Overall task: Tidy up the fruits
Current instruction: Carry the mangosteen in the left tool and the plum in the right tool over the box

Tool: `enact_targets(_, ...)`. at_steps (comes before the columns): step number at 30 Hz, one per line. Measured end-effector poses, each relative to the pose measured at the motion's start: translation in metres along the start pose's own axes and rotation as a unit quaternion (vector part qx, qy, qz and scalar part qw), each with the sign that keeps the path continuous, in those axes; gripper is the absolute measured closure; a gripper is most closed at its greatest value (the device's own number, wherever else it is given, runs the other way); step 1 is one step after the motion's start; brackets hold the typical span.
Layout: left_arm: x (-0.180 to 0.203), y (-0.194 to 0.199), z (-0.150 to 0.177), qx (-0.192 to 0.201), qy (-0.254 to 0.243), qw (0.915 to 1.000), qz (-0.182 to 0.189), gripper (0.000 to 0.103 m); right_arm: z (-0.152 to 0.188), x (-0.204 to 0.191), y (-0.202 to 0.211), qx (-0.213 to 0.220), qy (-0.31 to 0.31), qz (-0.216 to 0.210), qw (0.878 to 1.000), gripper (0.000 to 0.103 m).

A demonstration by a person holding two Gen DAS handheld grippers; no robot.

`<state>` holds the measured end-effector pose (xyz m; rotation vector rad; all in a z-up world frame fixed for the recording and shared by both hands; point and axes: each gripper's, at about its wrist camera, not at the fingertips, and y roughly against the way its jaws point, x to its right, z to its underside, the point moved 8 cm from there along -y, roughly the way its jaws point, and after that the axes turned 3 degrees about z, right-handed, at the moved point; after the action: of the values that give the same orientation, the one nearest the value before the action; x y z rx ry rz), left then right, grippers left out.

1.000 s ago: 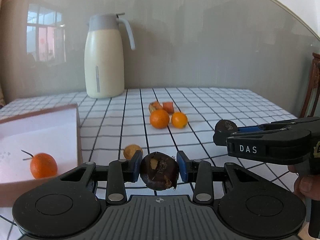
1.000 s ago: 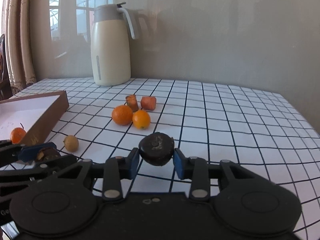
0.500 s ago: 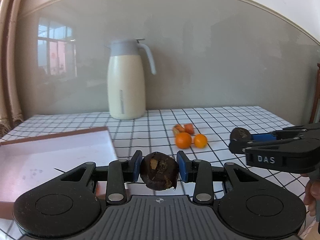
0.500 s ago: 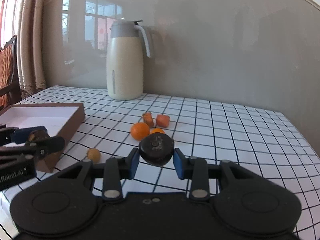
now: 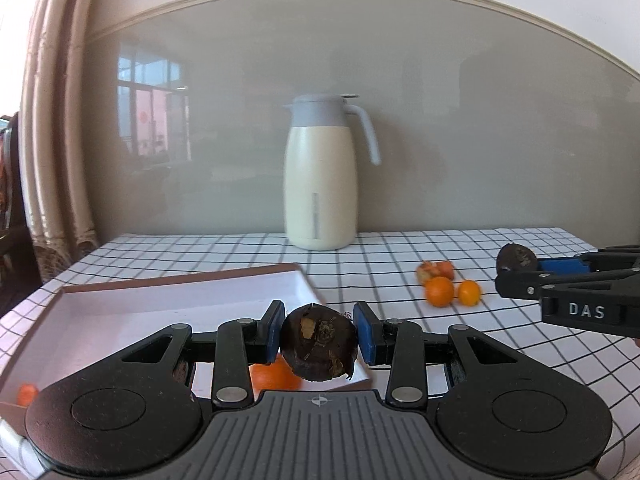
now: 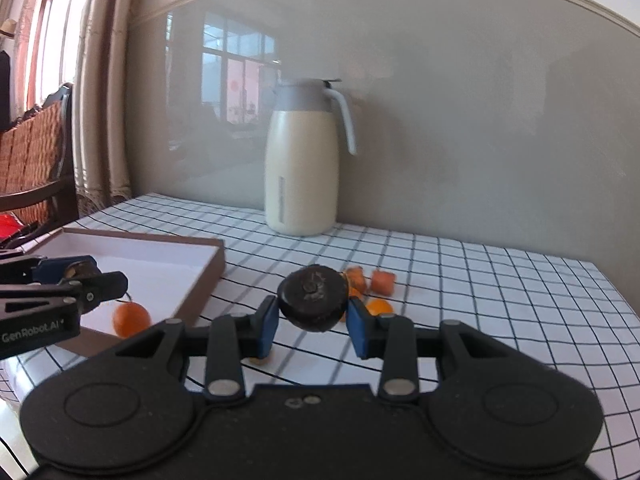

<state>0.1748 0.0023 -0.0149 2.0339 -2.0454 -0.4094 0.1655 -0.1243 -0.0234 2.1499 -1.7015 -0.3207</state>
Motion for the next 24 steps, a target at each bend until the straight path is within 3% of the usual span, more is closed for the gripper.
enact_targets(24,-0.114,0.028,0.01,0.012,0.045,0.9949,-0.09,0.065,-0.023,-0.097,-0.011,0.023,0.031,-0.073,0.997,0.075)
